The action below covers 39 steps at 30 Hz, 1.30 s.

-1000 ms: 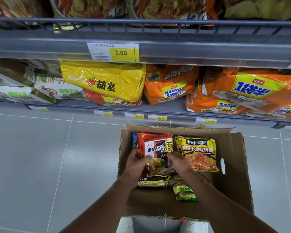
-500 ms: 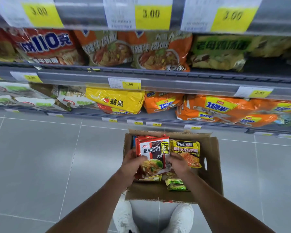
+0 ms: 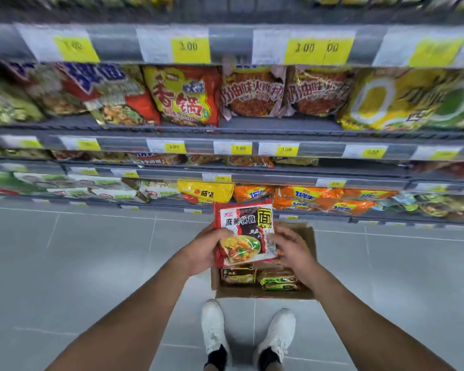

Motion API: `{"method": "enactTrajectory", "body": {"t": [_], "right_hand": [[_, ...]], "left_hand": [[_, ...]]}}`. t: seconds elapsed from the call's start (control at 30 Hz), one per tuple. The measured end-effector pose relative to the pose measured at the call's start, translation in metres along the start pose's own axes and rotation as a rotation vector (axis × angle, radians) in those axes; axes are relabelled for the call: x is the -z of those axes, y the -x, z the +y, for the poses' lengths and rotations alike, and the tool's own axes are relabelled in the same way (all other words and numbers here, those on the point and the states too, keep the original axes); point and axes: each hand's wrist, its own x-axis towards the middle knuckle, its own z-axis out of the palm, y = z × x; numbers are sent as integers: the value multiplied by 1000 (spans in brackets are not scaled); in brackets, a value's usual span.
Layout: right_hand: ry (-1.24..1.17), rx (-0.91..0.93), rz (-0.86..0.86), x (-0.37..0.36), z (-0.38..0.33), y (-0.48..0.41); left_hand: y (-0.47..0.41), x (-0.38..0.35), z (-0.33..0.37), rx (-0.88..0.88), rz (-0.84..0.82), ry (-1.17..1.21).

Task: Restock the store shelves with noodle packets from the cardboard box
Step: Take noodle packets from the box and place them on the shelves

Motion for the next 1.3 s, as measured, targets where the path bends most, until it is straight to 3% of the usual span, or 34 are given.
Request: {"method": "enactTrajectory", "body": {"t": [0.37,0.53,0.67,0.97,1.3], "right_hand": [[90,480,95,-11,-125,201],[87,623,149,-5,-173,280],[80,734,182,4,-198,331],[179,865,302,45,-249,403],[95,842,206,136,-305,427]], "left_hand": [[198,-39,120,-281,-164,-77],[269,-62,165,-415,-358,-53],[304,-80,193,-501,-382,-125],[351,-135,239,-661,-401,-227],[363,-234,264,-811,-321,-159]]}}
